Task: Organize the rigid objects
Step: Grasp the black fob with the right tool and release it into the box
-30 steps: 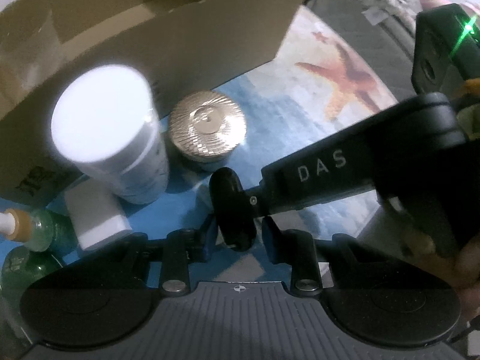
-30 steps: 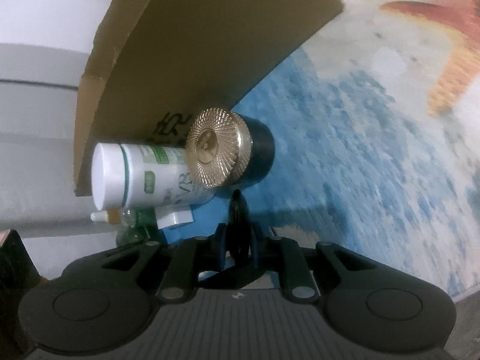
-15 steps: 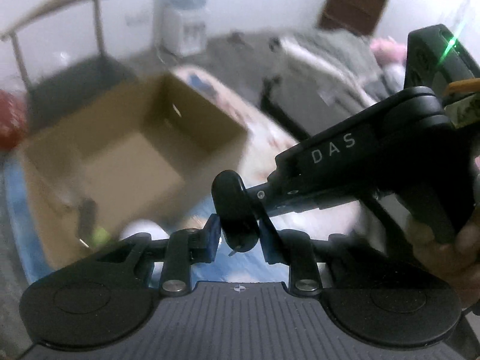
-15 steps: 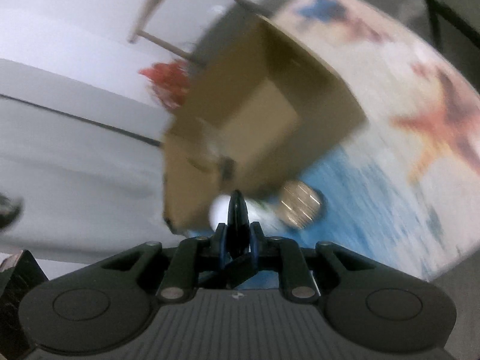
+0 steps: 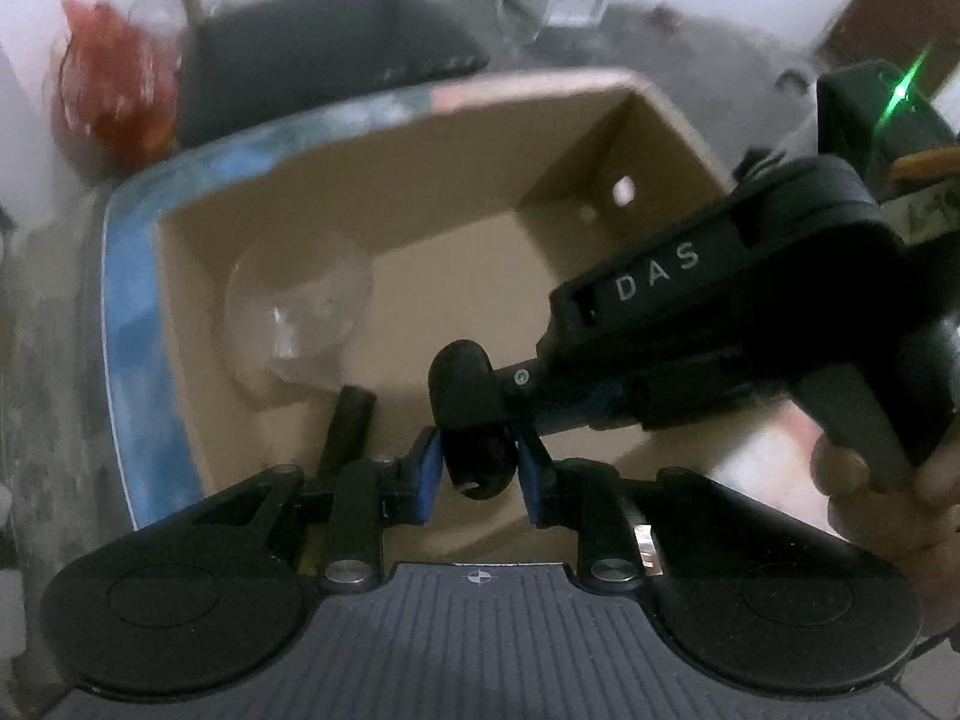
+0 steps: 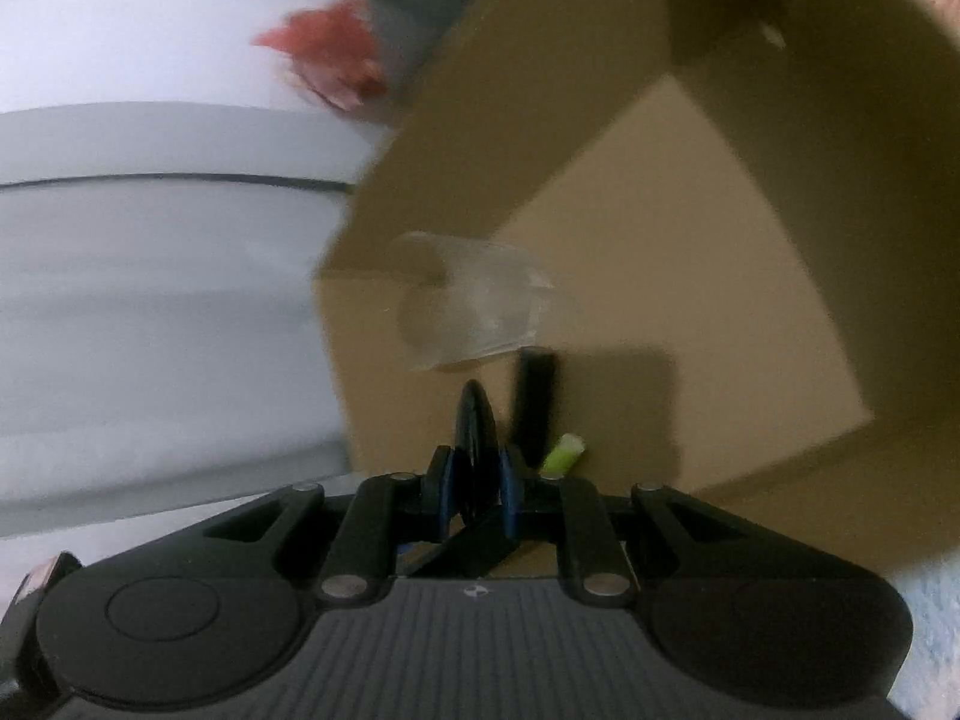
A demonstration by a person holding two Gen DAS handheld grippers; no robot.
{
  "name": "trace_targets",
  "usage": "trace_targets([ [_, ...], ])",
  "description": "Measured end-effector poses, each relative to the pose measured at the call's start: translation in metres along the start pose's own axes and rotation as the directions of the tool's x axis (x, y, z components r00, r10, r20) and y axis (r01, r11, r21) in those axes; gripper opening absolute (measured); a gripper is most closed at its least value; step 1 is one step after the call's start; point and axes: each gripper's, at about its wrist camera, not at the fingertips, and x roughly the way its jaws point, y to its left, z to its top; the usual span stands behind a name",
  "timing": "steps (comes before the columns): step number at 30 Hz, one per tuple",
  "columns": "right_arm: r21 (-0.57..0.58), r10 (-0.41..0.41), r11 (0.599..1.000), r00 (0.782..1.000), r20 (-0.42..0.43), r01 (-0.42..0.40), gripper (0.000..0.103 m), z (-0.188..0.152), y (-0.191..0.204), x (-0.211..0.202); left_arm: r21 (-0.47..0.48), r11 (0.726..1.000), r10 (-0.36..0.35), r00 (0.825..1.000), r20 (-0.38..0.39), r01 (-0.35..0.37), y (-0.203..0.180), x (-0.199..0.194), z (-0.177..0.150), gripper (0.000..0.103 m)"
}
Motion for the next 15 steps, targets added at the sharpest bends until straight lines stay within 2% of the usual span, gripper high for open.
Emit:
trace_targets([
  [2, 0.003, -0.014, 1.000, 1.000, -0.006, 0.014, 0.019, 0.010, -0.005, 0.008, -0.006, 1.000, 0.026, 0.999, -0.041, -0.026, 0.007, 0.007, -0.003, 0.028],
  [5, 0.001, -0.037, 0.999, 0.999, 0.004, 0.037, 0.019, 0.014, -0.011, 0.007, -0.024, 0.999, 0.025, 0.999, -0.038, -0.026, 0.014, -0.001, -0.013, 0.029],
  [15, -0.010, -0.021, 1.000, 0.991, 0.129, 0.022, 0.019, -0.010, -0.023, -0.049, -0.051, 0.999, -0.003, 0.998, 0.055, 0.006, 0.026, -0.041, -0.031, 0.029],
])
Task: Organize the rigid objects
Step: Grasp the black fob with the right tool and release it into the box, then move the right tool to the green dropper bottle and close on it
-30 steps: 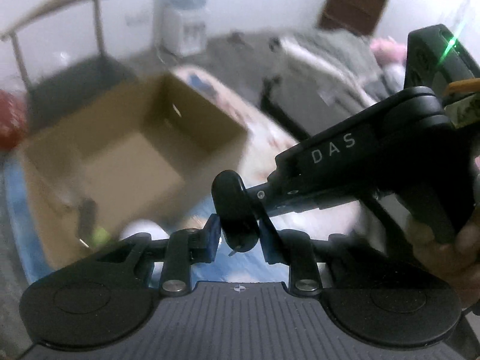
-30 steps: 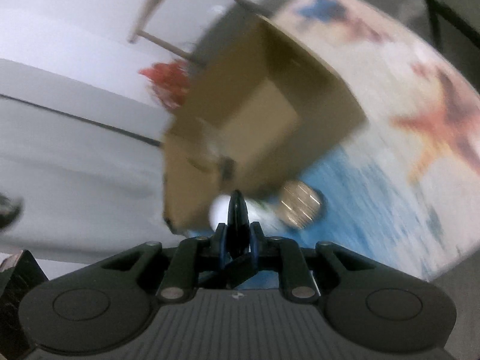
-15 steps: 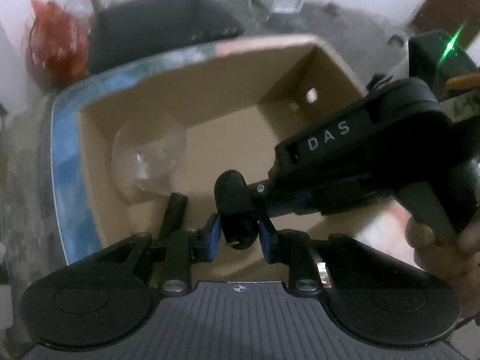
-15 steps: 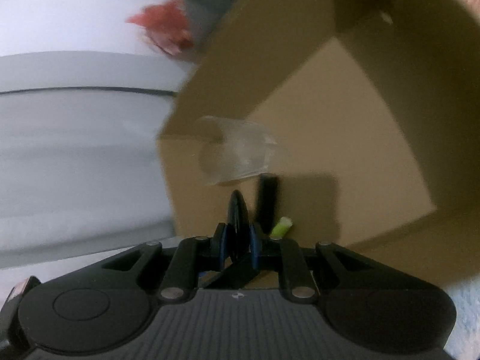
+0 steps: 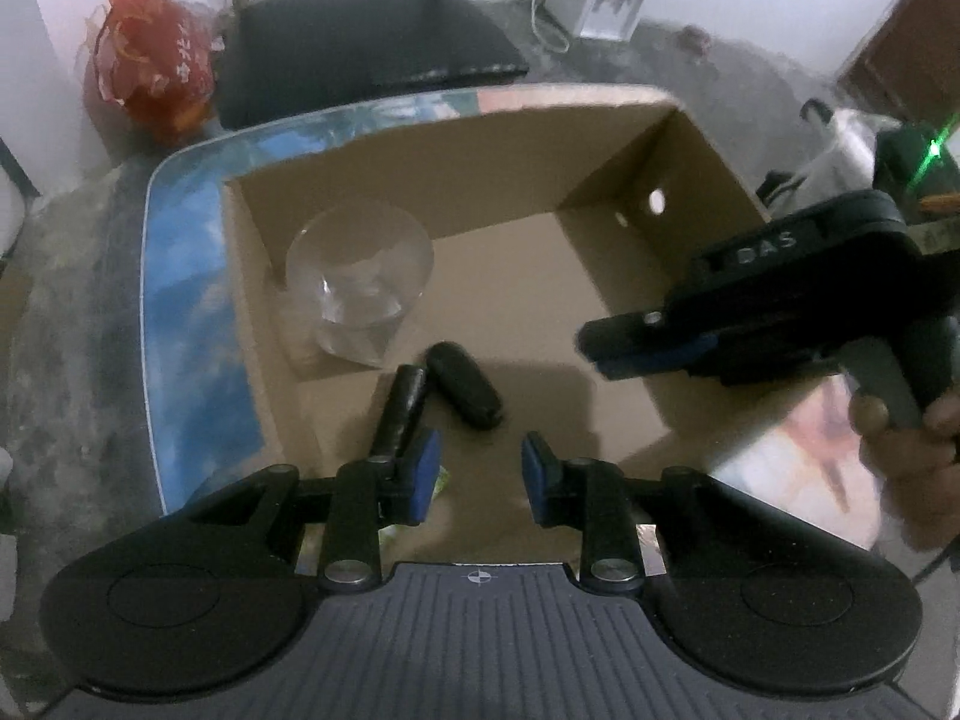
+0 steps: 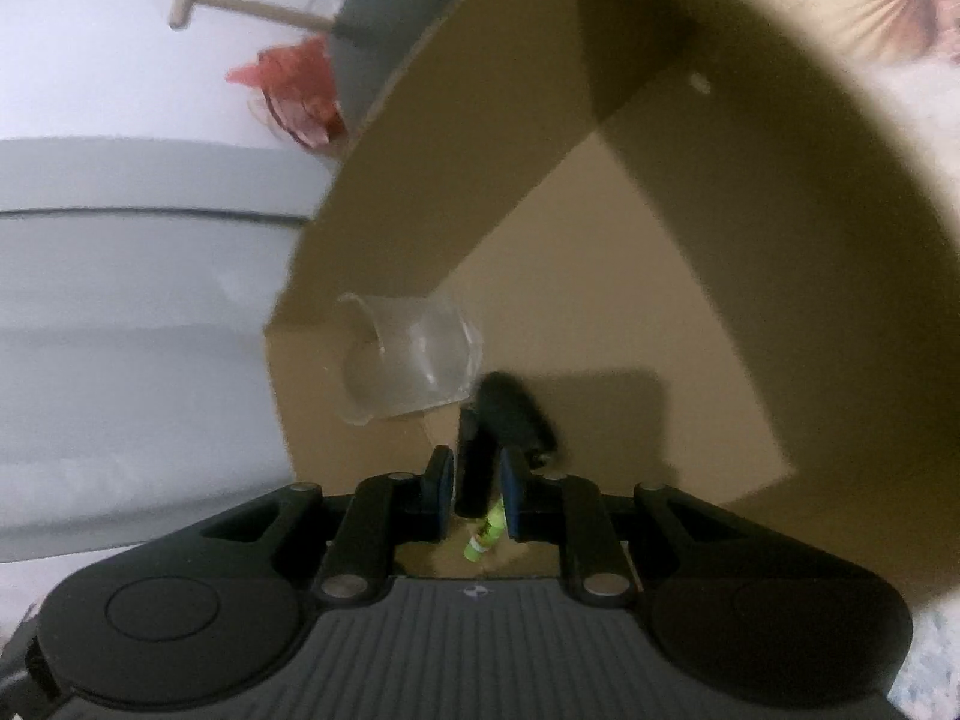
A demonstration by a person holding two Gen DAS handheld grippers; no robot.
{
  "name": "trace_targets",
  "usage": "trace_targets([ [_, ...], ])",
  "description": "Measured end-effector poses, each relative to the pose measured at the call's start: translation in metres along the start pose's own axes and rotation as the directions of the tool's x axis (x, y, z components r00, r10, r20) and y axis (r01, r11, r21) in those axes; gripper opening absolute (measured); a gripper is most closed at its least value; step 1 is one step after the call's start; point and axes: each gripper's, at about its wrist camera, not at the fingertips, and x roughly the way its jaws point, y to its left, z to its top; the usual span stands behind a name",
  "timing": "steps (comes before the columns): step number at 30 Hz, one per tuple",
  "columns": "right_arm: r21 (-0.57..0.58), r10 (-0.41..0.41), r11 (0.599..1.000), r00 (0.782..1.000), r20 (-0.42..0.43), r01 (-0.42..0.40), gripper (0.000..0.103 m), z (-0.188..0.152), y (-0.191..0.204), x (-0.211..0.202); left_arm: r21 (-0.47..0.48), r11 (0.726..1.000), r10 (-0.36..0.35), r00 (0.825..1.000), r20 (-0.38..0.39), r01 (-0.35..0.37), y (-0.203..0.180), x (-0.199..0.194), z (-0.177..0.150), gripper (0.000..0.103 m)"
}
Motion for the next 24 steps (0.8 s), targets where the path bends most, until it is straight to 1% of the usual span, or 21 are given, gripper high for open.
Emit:
trace_targets([
  [6, 0.002, 0.011, 1.000, 0.998, 0.060, -0.011, 0.019, -0.033, 0.000, -0.036, -0.006, 0.999, -0.050, 0.998, 0.032, 0.050, -0.005, -0.023, -0.015, 0.029],
  [10, 0.021, 0.060, 0.998, 0.994, 0.088, -0.062, 0.019, -0.063, 0.000, -0.061, 0.016, 0.997, -0.071, 0.996, 0.053, 0.070, -0.007, -0.034, -0.029, 0.029],
  [14, 0.051, 0.098, 0.993, 0.988, 0.122, -0.105, 0.019, -0.105, -0.007, -0.086, 0.046, 0.995, -0.095, 0.993, 0.067, 0.092, -0.006, -0.051, -0.050, 0.029],
  [18, 0.120, 0.108, 0.985, 0.986, 0.125, -0.123, 0.019, -0.150, -0.022, -0.087, 0.068, 0.992, -0.110, 0.992, 0.054, 0.107, -0.003, -0.062, -0.077, 0.029],
  [20, 0.149, 0.091, 0.983, 0.990, 0.111, -0.107, 0.019, -0.169, -0.028, -0.079, 0.077, 0.991, -0.111, 0.993, 0.033, 0.108, -0.003, -0.062, -0.091, 0.029],
  [22, 0.178, 0.077, 0.980, 0.992, 0.095, -0.093, 0.019, -0.184, -0.032, -0.065, 0.100, 0.991, -0.096, 0.995, 0.012, 0.094, -0.005, -0.059, -0.104, 0.029],
  [24, 0.187, 0.073, 0.978, 0.993, 0.095, -0.089, 0.019, -0.194, -0.034, -0.056, 0.139, 0.988, -0.074, 0.997, 0.008, 0.072, -0.009, -0.057, -0.115, 0.029],
])
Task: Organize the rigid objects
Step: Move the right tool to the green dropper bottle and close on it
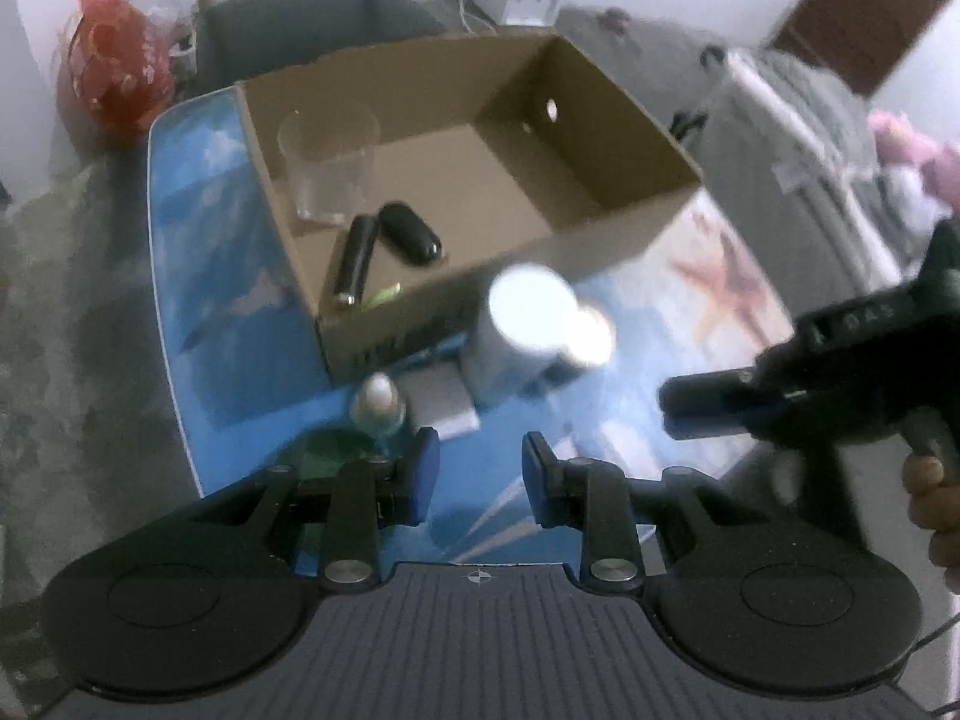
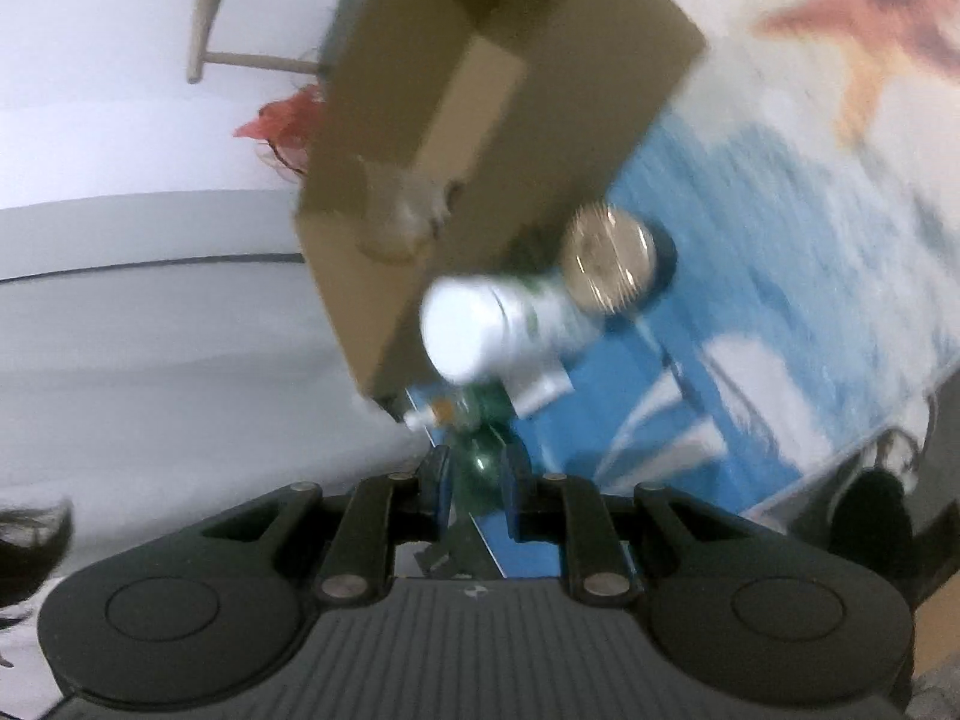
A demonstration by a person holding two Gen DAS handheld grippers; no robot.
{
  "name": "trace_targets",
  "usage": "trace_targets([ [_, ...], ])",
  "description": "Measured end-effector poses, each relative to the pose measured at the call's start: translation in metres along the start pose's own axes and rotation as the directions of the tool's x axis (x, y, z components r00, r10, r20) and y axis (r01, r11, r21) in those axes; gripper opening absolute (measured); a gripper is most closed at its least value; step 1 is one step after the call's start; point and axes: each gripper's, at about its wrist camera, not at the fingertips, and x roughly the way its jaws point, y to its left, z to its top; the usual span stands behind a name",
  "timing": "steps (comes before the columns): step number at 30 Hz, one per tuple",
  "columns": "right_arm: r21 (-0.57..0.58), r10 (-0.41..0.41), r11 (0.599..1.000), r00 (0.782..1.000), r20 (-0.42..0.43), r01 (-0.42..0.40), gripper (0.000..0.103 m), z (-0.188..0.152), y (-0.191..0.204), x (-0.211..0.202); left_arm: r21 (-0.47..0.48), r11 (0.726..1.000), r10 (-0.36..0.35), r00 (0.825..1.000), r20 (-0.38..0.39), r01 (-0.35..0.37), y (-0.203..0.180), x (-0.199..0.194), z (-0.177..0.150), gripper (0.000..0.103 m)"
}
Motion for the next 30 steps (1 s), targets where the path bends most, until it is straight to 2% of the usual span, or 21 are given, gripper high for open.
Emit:
trace_targets([
  [5, -0.059, -0.020, 0.998, 1.000, 0.013, 0.021, 0.019, -0.017, 0.009, 0.017, 0.062, 0.997, 0.038, 0.999, 0.000, -0.038, -0.008, 0.004, -0.018, 0.029],
  [8, -0.089, -0.030, 0.995, 0.999, 0.027, 0.032, 0.019, -0.025, 0.018, 0.023, 0.106, 0.991, 0.083, 0.996, 0.016, -0.084, -0.009, 0.004, -0.026, 0.029],
  [11, -0.114, -0.047, 0.992, 0.998, 0.043, 0.052, 0.019, -0.030, 0.025, 0.030, 0.107, 0.988, 0.111, 0.994, 0.024, -0.113, -0.004, 0.004, -0.031, 0.029],
  [17, -0.228, -0.070, 0.970, 0.994, 0.086, 0.088, 0.020, -0.038, 0.056, 0.051, 0.183, 0.959, 0.195, 0.973, 0.123, -0.216, 0.004, 0.009, -0.034, 0.029],
  [23, -0.376, -0.111, 0.914, 0.985, 0.132, 0.154, 0.020, -0.044, 0.090, 0.078, 0.217, 0.945, 0.200, 0.956, 0.212, -0.246, 0.012, 0.024, -0.031, 0.029],
  [30, -0.485, -0.186, 0.838, 0.966, 0.178, 0.251, 0.020, -0.045, 0.111, 0.104, 0.248, 0.945, 0.158, 0.963, 0.219, -0.212, 0.019, 0.045, -0.034, 0.029],
])
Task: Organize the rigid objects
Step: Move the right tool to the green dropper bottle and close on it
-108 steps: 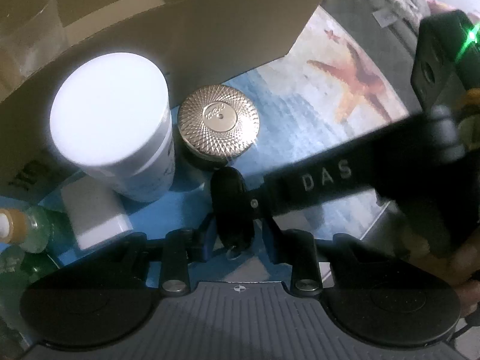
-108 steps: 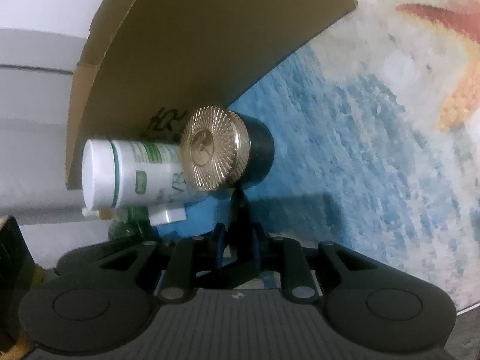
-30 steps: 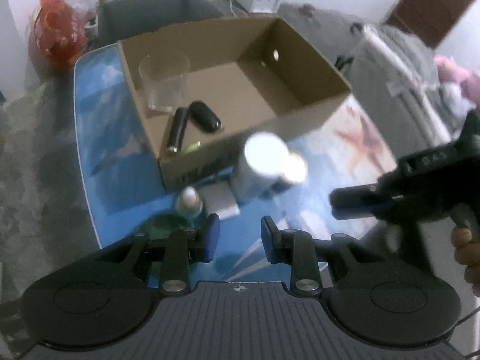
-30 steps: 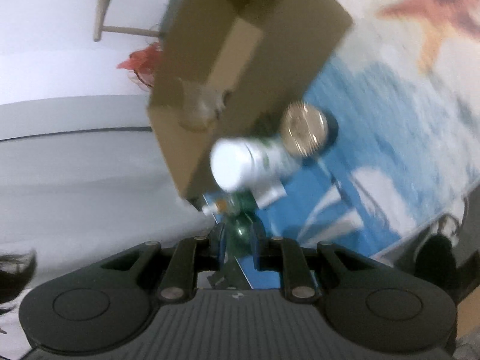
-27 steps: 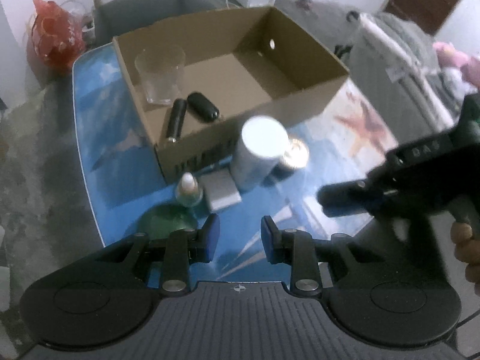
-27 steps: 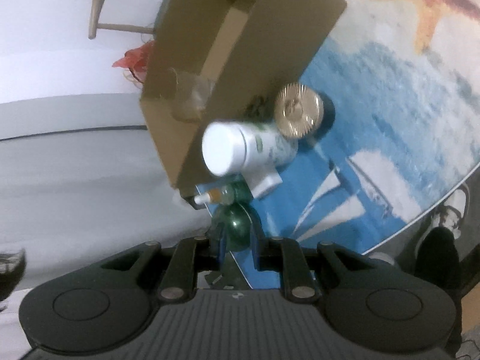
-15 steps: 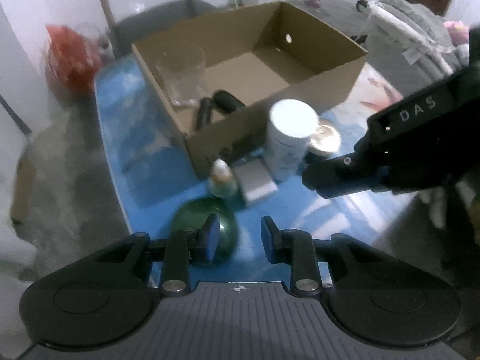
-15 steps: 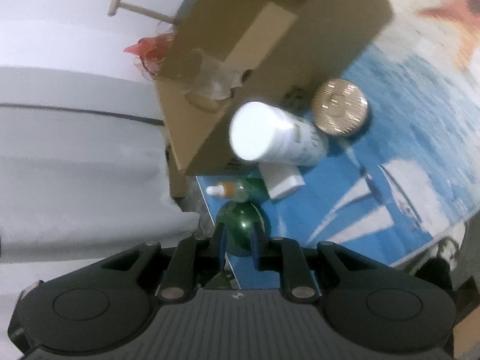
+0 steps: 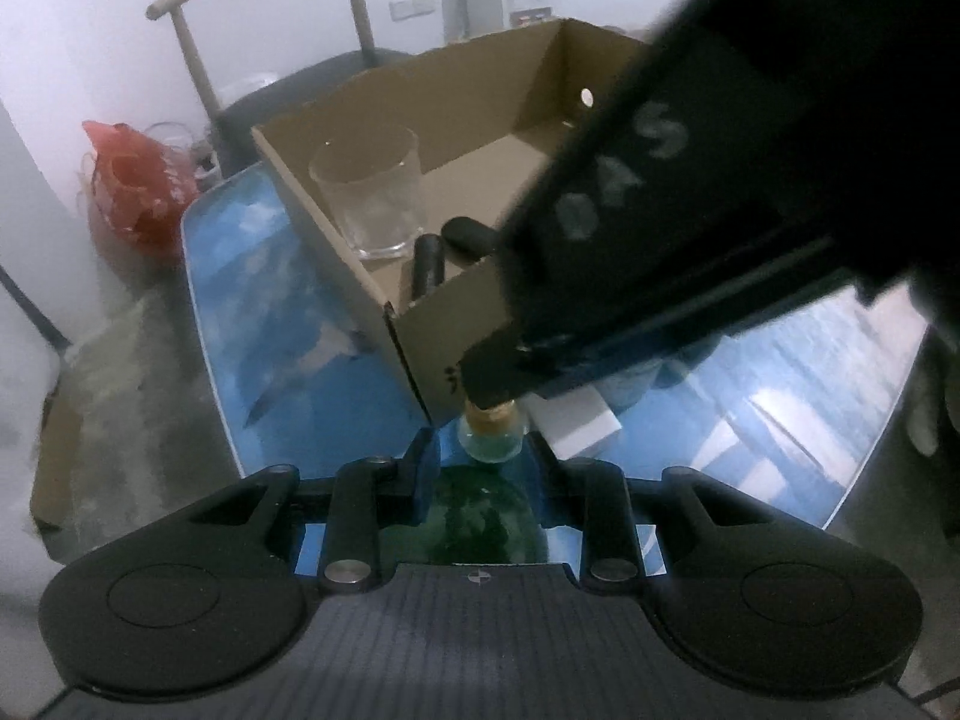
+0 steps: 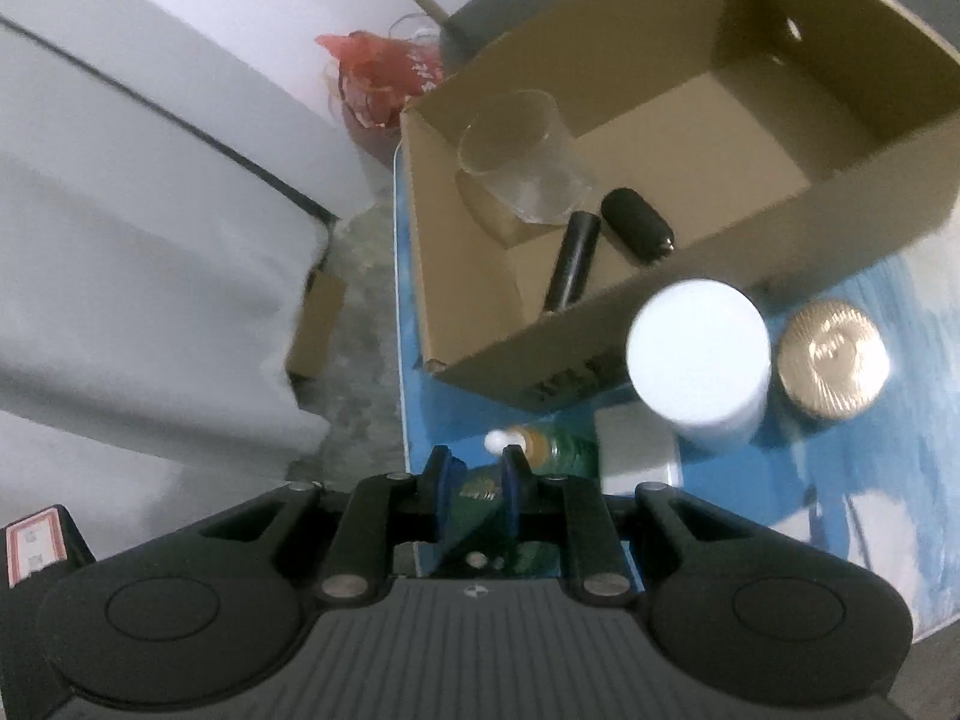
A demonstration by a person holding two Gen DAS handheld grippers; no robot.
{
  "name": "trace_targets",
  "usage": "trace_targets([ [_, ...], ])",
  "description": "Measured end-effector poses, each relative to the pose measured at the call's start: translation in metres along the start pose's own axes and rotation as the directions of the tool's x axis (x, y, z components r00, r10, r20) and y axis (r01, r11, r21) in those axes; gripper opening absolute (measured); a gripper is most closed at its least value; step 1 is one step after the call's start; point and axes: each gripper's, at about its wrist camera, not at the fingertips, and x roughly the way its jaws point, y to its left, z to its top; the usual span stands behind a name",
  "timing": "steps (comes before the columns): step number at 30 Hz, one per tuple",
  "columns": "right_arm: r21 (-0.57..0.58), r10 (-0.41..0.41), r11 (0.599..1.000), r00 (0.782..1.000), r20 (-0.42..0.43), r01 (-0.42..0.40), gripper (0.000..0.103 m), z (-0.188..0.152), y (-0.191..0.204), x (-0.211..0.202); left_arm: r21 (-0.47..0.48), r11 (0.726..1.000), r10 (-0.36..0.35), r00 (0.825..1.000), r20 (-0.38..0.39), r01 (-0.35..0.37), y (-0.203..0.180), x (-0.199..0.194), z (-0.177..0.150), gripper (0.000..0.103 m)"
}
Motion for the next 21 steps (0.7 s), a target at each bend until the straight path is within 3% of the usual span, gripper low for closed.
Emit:
trace_targets([
  [11, -0.073, -0.097, 0.993, 0.995, 0.010, 0.097, 0.020, -0.002, 0.012, 0.013, 0.016, 0.999, -0.032, 0.999, 0.032, 0.032, 0.004, 0.012, -0.003, 0.030],
  [21, -0.077, -0.107, 0.991, 0.994, -0.016, 0.106, 0.020, 0.010, 0.017, 0.017, 0.028, 0.997, -0.067, 0.996, 0.053, 0.065, 0.002, 0.017, -0.005, 0.030],
])
